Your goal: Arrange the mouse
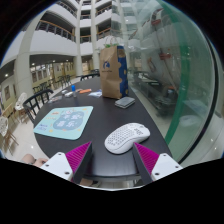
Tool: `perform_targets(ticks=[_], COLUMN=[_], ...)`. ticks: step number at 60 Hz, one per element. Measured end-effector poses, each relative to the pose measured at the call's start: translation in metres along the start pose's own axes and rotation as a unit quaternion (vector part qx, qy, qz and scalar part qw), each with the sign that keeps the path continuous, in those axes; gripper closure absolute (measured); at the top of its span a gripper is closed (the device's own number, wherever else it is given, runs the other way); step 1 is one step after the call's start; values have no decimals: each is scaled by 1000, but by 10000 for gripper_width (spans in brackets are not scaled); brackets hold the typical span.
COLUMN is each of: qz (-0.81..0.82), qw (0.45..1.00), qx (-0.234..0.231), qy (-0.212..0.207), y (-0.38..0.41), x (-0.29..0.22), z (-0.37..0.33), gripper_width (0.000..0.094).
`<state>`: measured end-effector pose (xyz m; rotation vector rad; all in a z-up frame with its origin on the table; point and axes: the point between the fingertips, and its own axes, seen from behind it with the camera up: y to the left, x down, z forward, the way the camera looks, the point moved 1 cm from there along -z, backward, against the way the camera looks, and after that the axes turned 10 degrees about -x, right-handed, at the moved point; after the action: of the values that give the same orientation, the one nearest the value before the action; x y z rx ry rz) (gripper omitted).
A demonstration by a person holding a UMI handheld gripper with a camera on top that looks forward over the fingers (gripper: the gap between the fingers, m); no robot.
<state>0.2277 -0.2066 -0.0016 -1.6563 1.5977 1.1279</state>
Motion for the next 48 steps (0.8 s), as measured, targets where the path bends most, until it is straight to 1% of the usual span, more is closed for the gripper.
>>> perform_targets(ticks=[9,25,26,29,31,32,39,43,48], qz=[7,16,15,16,27,34,47,29,-3], qw=[1000,997,996,995,994,994,992,992,993], qx=[12,62,68,84,92,93,103,108,119], qy=[16,46,51,54,51,48,53,54,-1], y=[-15,-40,-41,-47,-50,-50,-51,-42,-17], x=[-21,-50,-50,-53,-55,-56,-57,-61,-106], z=[34,94,93,98,101,102,100,89,63], gripper_width=[93,100,112,252,421,429,569,590,593])
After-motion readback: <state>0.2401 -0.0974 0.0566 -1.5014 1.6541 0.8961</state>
